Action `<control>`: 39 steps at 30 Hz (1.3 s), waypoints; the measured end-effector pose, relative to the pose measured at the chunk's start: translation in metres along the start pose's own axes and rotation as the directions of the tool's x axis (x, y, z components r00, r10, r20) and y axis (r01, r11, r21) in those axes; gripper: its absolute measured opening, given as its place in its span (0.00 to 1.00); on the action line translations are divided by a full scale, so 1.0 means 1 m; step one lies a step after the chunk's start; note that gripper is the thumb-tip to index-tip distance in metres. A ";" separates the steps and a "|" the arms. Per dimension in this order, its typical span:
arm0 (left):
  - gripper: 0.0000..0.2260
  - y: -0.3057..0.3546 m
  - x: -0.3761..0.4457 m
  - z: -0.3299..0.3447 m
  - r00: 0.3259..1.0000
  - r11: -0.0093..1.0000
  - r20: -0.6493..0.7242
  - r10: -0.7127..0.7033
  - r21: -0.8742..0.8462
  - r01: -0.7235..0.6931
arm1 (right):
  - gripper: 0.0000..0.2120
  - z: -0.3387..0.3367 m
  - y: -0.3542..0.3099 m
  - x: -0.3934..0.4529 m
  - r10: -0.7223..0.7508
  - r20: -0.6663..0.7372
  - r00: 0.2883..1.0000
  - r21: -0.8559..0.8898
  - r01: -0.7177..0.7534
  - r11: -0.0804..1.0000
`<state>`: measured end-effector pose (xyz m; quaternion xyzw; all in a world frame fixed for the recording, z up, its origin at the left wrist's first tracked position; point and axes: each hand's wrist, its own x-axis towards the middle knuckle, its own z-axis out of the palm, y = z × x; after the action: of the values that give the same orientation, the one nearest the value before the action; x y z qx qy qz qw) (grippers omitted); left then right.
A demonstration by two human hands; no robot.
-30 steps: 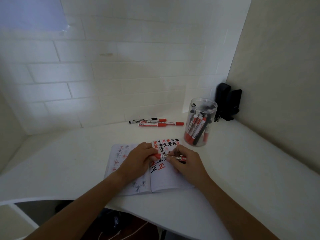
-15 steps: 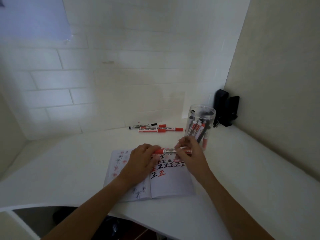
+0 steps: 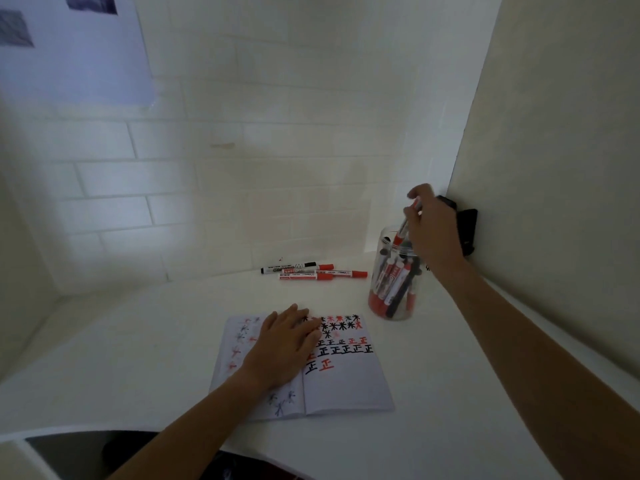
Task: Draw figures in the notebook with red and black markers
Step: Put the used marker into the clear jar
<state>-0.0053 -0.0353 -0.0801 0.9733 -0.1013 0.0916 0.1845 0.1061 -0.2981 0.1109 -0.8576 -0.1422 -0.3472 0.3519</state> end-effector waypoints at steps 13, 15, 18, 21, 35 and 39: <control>0.33 0.000 0.001 -0.002 1.000 0.999 -0.011 -0.019 -0.031 0.019 | 0.17 0.020 0.013 -0.011 -0.005 0.458 0.889 -0.502 0.263 0.824; 0.38 0.000 0.000 -0.001 1.000 0.999 -0.023 -0.014 -0.031 0.014 | 0.15 0.023 0.010 -0.017 -0.172 0.202 0.964 -0.408 0.243 0.880; 0.42 -0.001 0.000 0.001 0.999 1.000 -0.035 -0.007 -0.018 0.007 | 0.09 0.034 -0.006 -0.036 -0.433 0.028 0.901 -0.327 0.418 0.848; 0.41 -0.001 0.001 0.003 0.999 1.000 -0.037 -0.012 -0.008 0.012 | 0.09 0.065 -0.015 -0.060 -0.490 0.158 0.858 -0.171 0.512 0.842; 0.29 0.002 0.003 0.003 0.998 0.999 -0.067 -0.008 0.031 0.010 | 0.14 0.222 0.015 -0.071 -0.066 0.484 0.872 -0.295 0.234 0.926; 0.24 0.001 0.002 0.004 0.998 1.000 -0.064 -0.006 0.024 0.007 | 0.10 0.228 0.014 -0.072 -0.086 0.497 0.863 -0.318 0.273 0.908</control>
<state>-0.0028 -0.0383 -0.0833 0.9723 -0.0910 0.1234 0.1763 0.1745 -0.1481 -0.0627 -0.9499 -0.2347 -0.1804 0.1001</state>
